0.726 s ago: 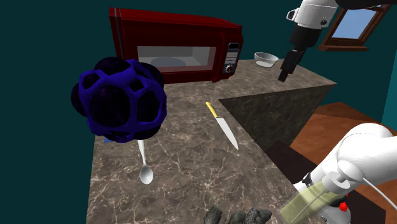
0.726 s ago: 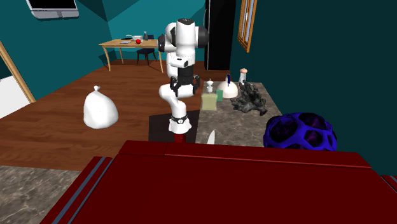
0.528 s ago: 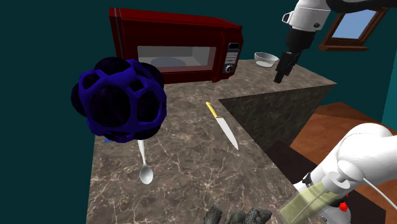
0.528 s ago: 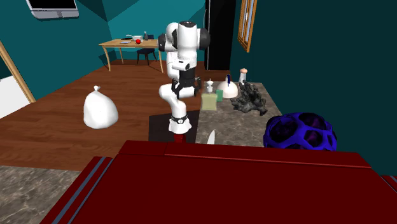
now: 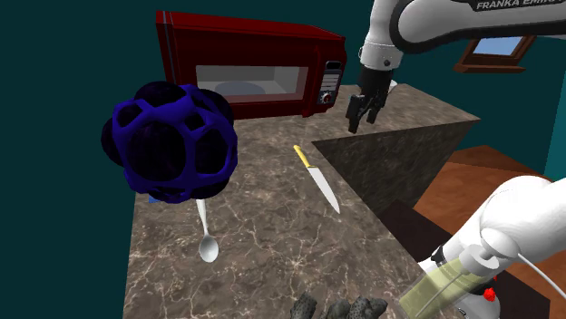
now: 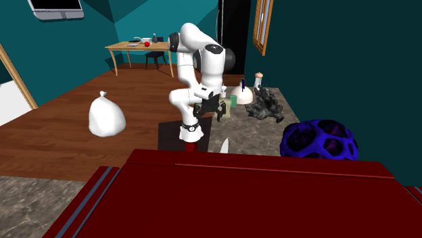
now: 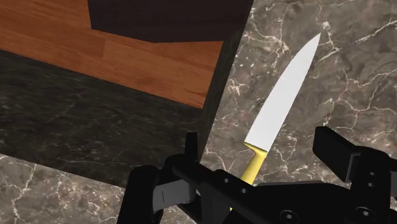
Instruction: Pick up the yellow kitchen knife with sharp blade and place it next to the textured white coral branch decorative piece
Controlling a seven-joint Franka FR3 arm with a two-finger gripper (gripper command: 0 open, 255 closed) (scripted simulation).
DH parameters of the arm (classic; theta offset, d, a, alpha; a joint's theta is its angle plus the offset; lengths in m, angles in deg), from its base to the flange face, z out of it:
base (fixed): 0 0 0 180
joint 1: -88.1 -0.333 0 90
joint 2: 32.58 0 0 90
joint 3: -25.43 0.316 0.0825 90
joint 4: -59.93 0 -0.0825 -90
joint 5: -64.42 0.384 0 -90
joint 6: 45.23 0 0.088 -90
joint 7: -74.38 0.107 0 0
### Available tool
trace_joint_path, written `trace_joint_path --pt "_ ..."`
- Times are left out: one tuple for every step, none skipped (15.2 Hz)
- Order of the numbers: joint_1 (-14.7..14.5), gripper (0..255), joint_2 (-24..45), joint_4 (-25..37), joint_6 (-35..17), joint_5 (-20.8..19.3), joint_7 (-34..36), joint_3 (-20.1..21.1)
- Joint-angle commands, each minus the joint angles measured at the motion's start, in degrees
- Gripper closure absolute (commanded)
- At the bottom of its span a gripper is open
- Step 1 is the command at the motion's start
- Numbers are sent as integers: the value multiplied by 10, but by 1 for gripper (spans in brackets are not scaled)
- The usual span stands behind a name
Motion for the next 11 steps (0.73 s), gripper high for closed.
trace_joint_path --pt "1 0 39 6 -25 4 30 14" --pt "3 0 61 12 -36 4 42 20" --pt "4 0 82 18 -47 3 55 25" --pt "5 0 105 25 -58 2 69 30" --pt "7 0 127 33 -68 0 82 35" --pt "8 0 150 42 -78 -2 95 39" --pt "9 0 173 52 -87 -4 108 43" --pt "9 0 196 62 -95 -7 121 46" --pt "10 0 220 73 -103 -10 134 49" --pt "10 0 243 84 -111 -14 147 52" --pt "10 0 267 97 -118 -18 160 54"
